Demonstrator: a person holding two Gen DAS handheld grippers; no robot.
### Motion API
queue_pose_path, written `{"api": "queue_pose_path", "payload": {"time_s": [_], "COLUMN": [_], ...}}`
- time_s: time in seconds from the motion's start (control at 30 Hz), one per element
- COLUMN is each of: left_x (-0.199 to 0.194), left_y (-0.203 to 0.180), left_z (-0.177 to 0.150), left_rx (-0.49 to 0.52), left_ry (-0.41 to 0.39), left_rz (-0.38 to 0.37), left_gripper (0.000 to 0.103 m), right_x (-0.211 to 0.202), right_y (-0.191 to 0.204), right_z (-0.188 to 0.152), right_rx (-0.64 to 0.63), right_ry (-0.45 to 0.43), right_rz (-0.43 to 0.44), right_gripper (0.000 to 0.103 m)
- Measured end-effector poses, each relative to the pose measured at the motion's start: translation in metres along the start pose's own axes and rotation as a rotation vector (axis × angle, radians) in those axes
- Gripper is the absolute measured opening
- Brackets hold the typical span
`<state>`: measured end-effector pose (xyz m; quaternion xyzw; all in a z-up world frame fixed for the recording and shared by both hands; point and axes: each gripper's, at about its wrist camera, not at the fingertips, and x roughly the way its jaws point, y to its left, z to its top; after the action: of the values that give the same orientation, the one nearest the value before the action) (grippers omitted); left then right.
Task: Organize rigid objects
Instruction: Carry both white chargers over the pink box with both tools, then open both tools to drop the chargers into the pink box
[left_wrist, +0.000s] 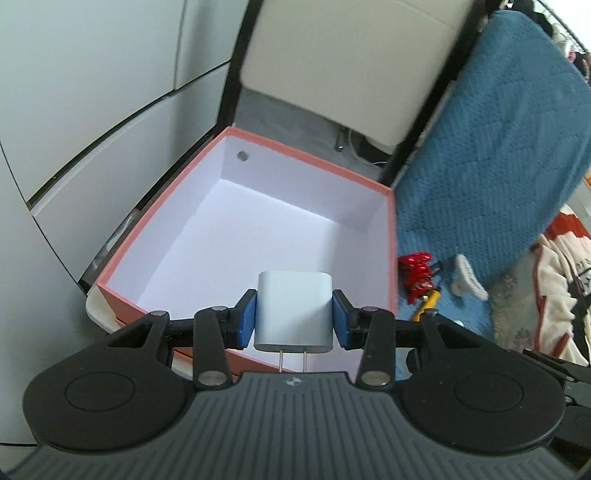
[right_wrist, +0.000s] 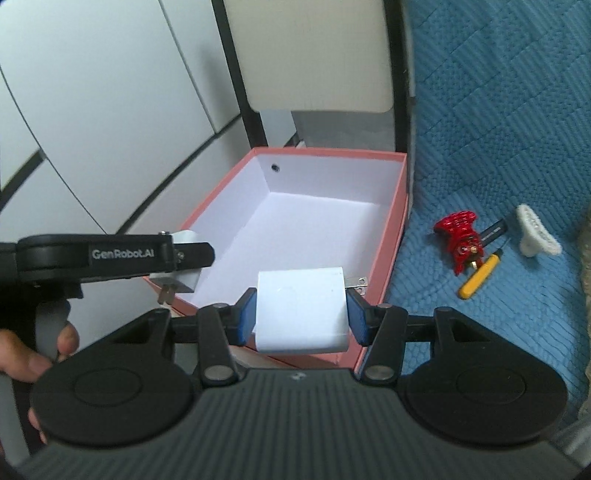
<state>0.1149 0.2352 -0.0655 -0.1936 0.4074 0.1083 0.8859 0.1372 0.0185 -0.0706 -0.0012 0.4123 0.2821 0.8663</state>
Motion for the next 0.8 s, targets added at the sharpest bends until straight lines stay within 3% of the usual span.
{"api": "queue_pose_path", "payload": {"time_s": [0.4,0.63,0.8], "left_x": [0.085,0.13,0.139], "left_y": [0.066,0.084,0.088], "left_z": [0.024,0.024,0.02], "left_rx": [-0.018,-0.036,-0.048], "left_ry": [0.125,0.186,0.203], "left_rz": [0.035,0.03,0.019], "left_gripper": [0.048,0.048,0.049], "right_x": [0.097,0.142,0.152], "right_y": [0.015,0.017,0.016], "right_z": [0.016,0.014,0.01], "right_rx": [-0.005,-0.02,-0.002], "right_ry": [0.122,0.192,0.219], "right_rz": [-0.036,-0.077,-0.089], "right_gripper": [0.054,0.054,0.054]}}
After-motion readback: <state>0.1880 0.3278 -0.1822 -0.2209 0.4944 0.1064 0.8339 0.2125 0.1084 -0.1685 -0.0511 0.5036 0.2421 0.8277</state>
